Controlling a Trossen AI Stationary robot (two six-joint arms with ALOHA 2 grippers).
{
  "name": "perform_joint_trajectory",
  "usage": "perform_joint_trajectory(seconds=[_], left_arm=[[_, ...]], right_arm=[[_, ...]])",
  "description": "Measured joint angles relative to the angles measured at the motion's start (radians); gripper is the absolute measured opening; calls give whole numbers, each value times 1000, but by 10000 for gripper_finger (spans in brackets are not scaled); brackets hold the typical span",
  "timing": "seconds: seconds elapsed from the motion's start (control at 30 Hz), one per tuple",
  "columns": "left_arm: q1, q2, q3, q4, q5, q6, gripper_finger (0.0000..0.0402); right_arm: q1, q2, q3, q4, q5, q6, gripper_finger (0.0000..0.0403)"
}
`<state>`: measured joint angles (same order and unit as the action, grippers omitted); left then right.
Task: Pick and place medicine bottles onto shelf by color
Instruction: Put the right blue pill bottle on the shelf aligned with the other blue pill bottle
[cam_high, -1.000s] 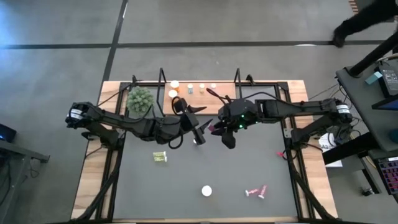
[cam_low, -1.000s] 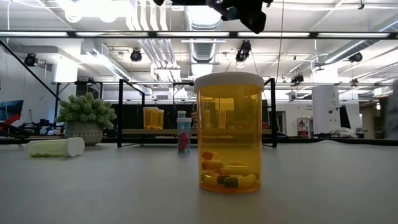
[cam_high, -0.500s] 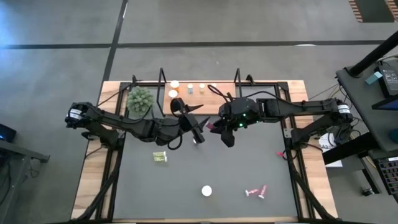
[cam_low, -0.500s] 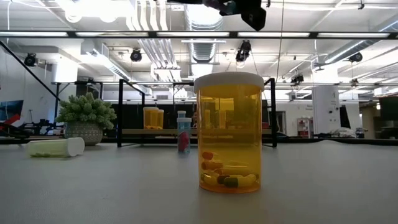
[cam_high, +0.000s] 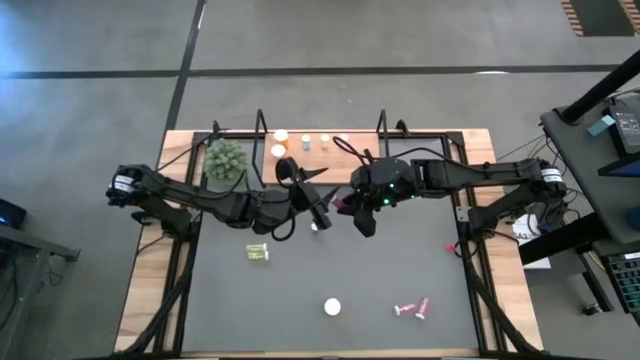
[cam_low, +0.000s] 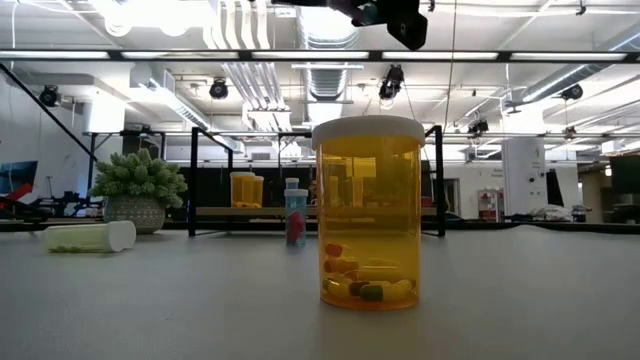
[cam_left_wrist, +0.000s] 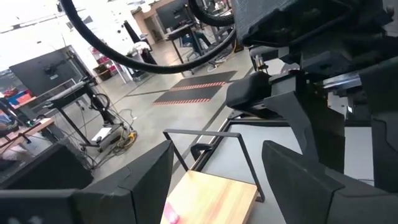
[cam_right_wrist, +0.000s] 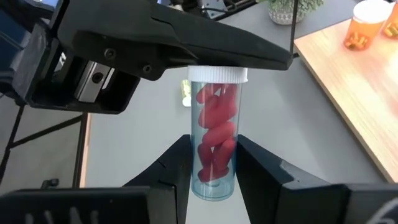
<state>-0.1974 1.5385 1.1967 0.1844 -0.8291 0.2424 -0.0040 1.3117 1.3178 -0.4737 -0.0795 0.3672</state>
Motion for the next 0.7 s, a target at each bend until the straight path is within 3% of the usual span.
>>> perform_joint_trajectory(seconds=[0.3,0.47,0.6,0.7], left_arm=[[-3,-76,-5,69,-150,0,233],[-10,-160,-12,72,-168,-12,233],[-17,-193,-13,67,-155,-194,233],[-18,-192,-27,65,-65,-319,233]], right_arm=[[-3,-10,2,-23,17,-5,102],[-2,-26,5,-48,11,-31,102],[-2,-43,23,-51,49,-90,102],[-2,-45,47,-41,96,-149,102]])
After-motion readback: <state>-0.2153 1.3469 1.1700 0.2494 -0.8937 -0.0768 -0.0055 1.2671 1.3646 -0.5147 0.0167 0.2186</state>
